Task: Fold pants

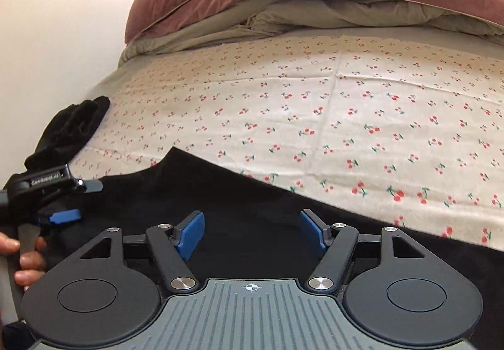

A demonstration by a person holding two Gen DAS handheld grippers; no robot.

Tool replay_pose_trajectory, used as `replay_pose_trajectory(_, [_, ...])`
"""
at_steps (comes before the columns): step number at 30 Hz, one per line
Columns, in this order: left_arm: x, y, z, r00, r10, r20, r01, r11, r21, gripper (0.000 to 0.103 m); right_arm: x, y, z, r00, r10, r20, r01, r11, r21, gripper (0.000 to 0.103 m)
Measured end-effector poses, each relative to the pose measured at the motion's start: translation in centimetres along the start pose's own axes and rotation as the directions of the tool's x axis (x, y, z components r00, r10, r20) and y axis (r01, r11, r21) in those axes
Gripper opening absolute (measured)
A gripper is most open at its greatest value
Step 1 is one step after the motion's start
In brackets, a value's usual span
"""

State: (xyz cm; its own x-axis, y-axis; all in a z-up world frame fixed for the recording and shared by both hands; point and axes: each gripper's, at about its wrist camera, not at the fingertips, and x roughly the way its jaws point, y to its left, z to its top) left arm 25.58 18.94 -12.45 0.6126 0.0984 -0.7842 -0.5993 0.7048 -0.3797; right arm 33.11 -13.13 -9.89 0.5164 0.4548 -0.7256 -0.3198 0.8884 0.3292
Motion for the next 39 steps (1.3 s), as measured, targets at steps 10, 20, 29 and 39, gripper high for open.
replay_pose_trajectory(10, [0.1,-0.9,-0.6,0.989,0.139,0.048,-0.140,0.990,0.032,0.031,10.1,6.0,5.2,0.971,0.108,-0.214,-0.144,0.976,-0.163,0.066])
replay_pose_trajectory(20, [0.0,-0.6,-0.7,0.989,0.137,0.054,-0.138,0.990,0.012,0.031,5.9,10.0,0.2,0.954,0.239,-0.182,-0.295,0.857,-0.422,0.067])
replay_pose_trajectory(29, [0.0,-1.0,-1.0,0.984,0.164,0.073,-0.166,0.986,0.030,0.031,13.3,6.5,4.6,0.921,0.296,-0.254,-0.313,0.949,-0.029,0.065])
replay_pose_trajectory(39, [0.2,-1.2,-1.1,0.980,0.179,0.085,-0.183,0.982,0.042,0.031,13.5,5.0,3.6,0.974,0.184,-0.131,-0.197,0.976,-0.096,0.000])
